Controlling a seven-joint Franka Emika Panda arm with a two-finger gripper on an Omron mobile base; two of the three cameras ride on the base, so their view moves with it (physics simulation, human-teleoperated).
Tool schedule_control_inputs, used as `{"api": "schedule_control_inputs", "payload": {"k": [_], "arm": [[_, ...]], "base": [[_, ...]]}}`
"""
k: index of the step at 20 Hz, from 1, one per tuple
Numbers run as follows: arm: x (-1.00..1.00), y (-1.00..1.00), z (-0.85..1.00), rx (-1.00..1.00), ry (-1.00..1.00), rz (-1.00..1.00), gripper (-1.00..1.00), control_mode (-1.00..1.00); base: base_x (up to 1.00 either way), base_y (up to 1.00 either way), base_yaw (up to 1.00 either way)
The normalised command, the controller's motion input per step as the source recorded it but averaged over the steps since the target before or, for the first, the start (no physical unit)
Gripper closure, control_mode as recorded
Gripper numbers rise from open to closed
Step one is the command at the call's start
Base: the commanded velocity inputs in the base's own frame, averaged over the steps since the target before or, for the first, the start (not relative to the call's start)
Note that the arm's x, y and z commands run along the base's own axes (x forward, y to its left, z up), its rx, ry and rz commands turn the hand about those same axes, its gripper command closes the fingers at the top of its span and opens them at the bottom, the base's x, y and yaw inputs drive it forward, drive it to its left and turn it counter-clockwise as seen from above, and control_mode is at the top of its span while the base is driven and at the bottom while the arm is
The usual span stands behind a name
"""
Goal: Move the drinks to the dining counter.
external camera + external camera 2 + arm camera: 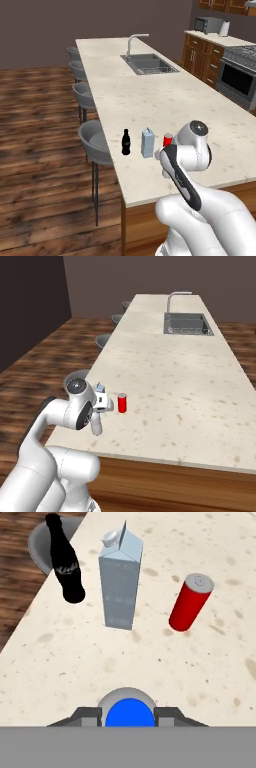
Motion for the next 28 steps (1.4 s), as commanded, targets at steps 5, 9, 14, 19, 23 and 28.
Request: {"api": "schedule_control_inputs", "payload": {"k": [5, 9, 14, 19, 23, 28], "arm": [[0.01, 0.00, -0.14, 0.00, 0.00, 0.00, 1.00, -1.00], [0.00, 0.00, -0.10, 0.00, 0.00, 0.00, 1.00, -1.00], [0.02, 0.00, -0.16, 0.00, 0.00, 0.00, 1.00, -1.00], [0.01, 0.01, -0.18, 0.00, 0.00, 0.00, 1.00, -1.00], [0.02, 0.02, -0.27, 0.00, 0.00, 0.00, 1.00, -1.00], [0.00, 0.00, -0.23, 0.00, 0.00, 0.00, 1.00, -1.00]], "base": [[0.00, 0.00, 0.00], [0.00, 0.00, 0.00], [0.00, 0.00, 0.00], [0.00, 0.00, 0.00], [0.00, 0.00, 0.00], [0.00, 0.00, 0.00]]}}
